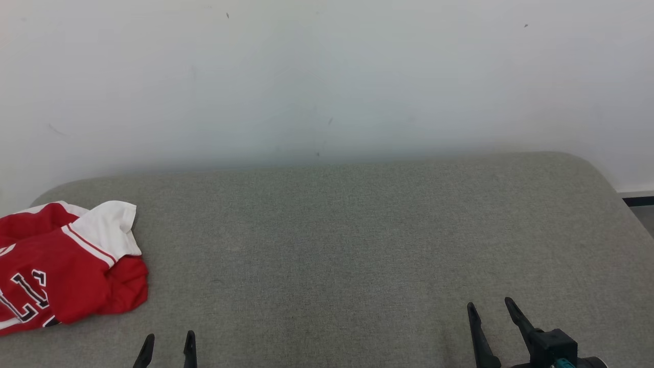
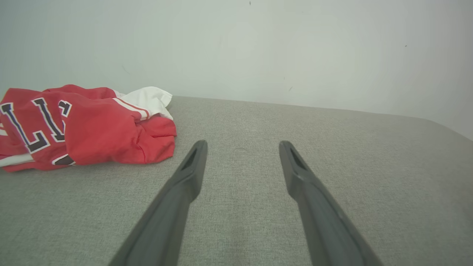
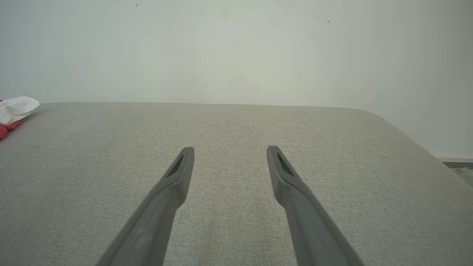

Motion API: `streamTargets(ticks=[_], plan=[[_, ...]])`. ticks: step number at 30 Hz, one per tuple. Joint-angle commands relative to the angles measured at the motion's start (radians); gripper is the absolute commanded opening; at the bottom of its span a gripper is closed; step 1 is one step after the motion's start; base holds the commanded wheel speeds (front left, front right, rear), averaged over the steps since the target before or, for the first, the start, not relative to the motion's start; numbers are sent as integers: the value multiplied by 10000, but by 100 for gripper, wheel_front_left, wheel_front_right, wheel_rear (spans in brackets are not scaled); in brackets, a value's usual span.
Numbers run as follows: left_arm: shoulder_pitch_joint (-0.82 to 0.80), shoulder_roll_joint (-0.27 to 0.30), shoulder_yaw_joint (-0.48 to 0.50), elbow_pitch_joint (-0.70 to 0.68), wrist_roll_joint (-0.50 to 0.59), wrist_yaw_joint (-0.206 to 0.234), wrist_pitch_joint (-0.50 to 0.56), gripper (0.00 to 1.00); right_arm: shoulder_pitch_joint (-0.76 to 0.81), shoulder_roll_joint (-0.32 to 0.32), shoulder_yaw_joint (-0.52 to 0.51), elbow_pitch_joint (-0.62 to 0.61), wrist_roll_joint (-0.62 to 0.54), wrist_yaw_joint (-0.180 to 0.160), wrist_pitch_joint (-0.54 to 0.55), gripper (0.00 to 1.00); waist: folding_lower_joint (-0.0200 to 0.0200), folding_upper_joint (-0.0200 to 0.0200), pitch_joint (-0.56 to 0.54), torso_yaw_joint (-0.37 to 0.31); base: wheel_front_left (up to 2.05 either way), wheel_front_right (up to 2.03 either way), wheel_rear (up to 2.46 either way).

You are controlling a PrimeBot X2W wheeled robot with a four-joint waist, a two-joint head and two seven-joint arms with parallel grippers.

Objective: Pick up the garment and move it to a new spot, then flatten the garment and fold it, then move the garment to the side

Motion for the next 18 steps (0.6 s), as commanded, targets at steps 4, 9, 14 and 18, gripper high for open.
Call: streamTargets(ticks=[4,9,14,18], plan=[[79,32,25,43,-92,18,-27,100,140,-31,-21,15,-130,29,-65,100,0,0,-9,8,0,0,0],[66,32,9,118,-87,76,-27,100,149,-29,18,11,-129,29,-79,100,0,0,-19,16,0,0,0],[47,32,-21,154,-102,77,-27,100,180,-29,-27,-31,-160,29,-90,100,0,0,-26,64,0,0,0],[169,31,55,97,-171,164,-21,100,296,-27,-58,-36,-101,29,-106,100,0,0,-92,364,0,0,0]])
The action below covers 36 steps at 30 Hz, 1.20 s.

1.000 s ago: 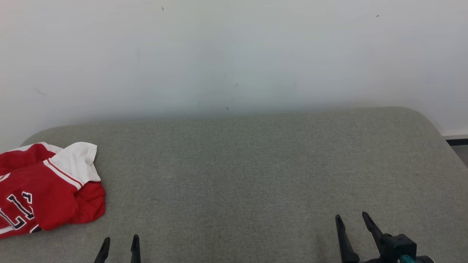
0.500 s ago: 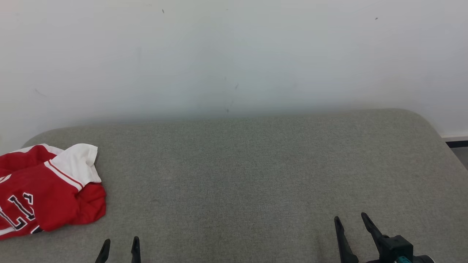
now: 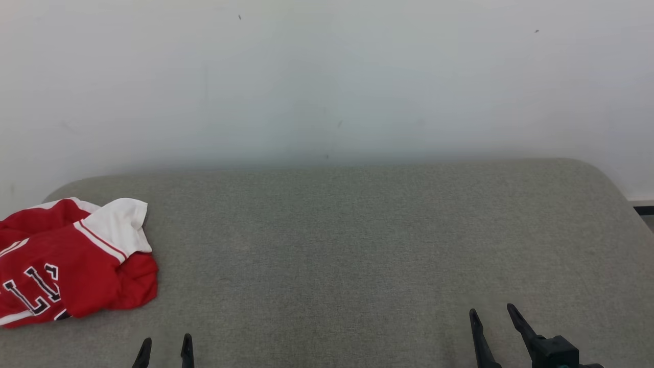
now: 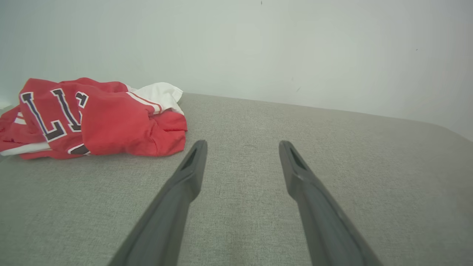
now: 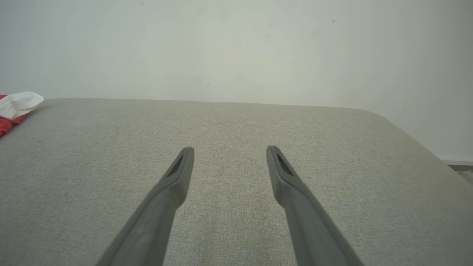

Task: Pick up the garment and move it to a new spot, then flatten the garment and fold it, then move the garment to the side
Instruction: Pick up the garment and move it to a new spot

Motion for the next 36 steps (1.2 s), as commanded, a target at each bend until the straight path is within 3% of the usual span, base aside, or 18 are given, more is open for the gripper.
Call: streamTargets(ticks=[1,24,36], plan=[[182,32,34,-26,25,33,-13,100,105,-24,-9,-19,-11,29,-53,100,0,0,-42,209,0,0,0],[460,512,537,-119,312,-95,-12,100,42,-22,536,448,992,20,-514,100,0,0,-233,3941,0,0,0],[648,365,932,-704,125,230,-12,100,-640,-24,1011,794,940,20,-590,100,0,0,281,4491,0,0,0]])
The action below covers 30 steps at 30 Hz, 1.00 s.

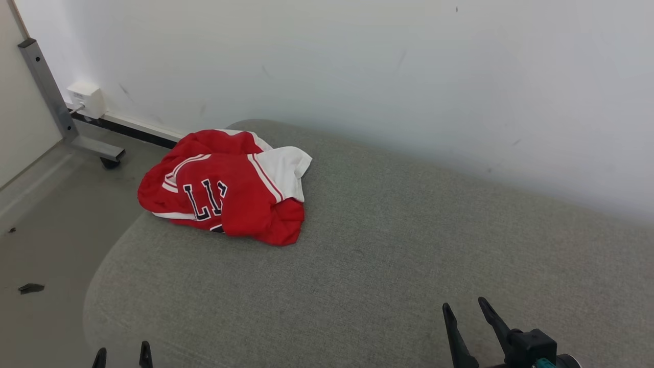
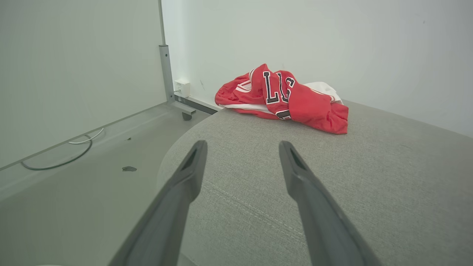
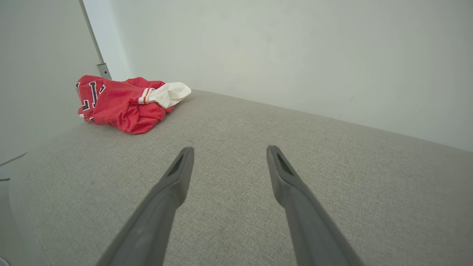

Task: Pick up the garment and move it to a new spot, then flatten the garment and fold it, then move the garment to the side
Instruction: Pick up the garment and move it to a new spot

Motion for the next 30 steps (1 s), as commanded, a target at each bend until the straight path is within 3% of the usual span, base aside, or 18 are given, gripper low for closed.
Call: streamTargets(ticks=[1,11,16,20,23,30], plan=[[117,-46,33,-106,-127,65,-11,100,-125,-24,20,63,-35,8,-58,100,0,-1,182,173,0,0,0],[292,-192,-10,-386,-165,353,-8,100,-401,-24,157,321,-57,8,-84,100,0,-1,318,287,0,0,0],[-405,-93,52,-270,-536,270,499,100,-174,-24,61,278,-107,8,-87,100,0,-1,389,330,0,0,0],[-1464,242,126,57,-1056,-109,1305,100,144,-22,-70,162,-148,8,-90,100,0,-1,356,291,0,0,0],[-2341,666,195,500,-1513,-377,2016,100,205,-16,95,-87,-308,8,-65,100,0,-1,579,-154,0,0,0],[-4706,1480,637,1595,-2865,-685,3230,100,-400,-31,368,-991,-1082,8,466,100,0,-1,2312,-1568,0,0,0]])
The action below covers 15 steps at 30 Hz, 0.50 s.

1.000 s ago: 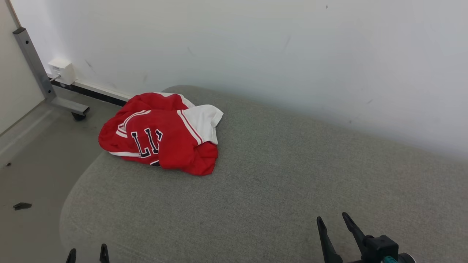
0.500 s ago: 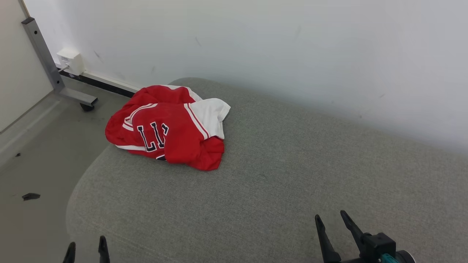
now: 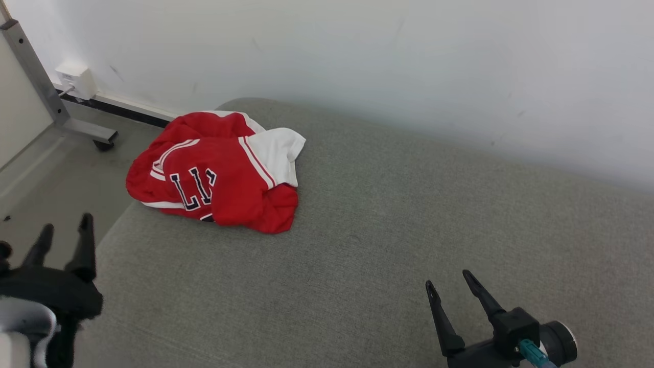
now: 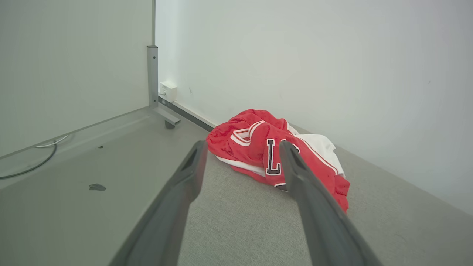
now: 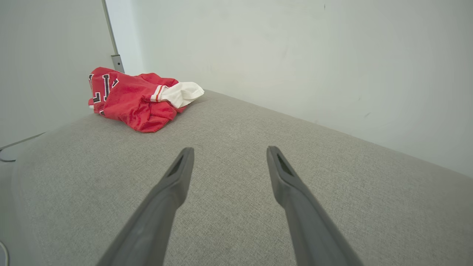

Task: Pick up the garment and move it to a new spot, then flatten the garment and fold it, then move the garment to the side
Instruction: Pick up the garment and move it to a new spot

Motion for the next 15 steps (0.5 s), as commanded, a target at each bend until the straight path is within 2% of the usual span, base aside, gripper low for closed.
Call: streamTargets(ticks=[1,5,6,15], plan=[[-581,232,137,231,-353,-64,260,100,-248,-42,10,-208,-130,8,89,100,-1,-1,1849,-1669,0,0,0],[-1616,797,605,601,-1185,-119,997,100,-676,-36,210,-659,-224,8,210,100,-1,-1,2804,-2434,0,0,0],[-1616,797,605,601,-1185,-119,997,100,-676,-36,210,-659,-224,8,210,100,-1,-1,2804,-2434,0,0,0],[-3077,1692,1400,1036,-2495,343,3202,100,-1477,-31,589,-962,-97,7,105,100,-1,-1,4263,-3546,0,0,0]])
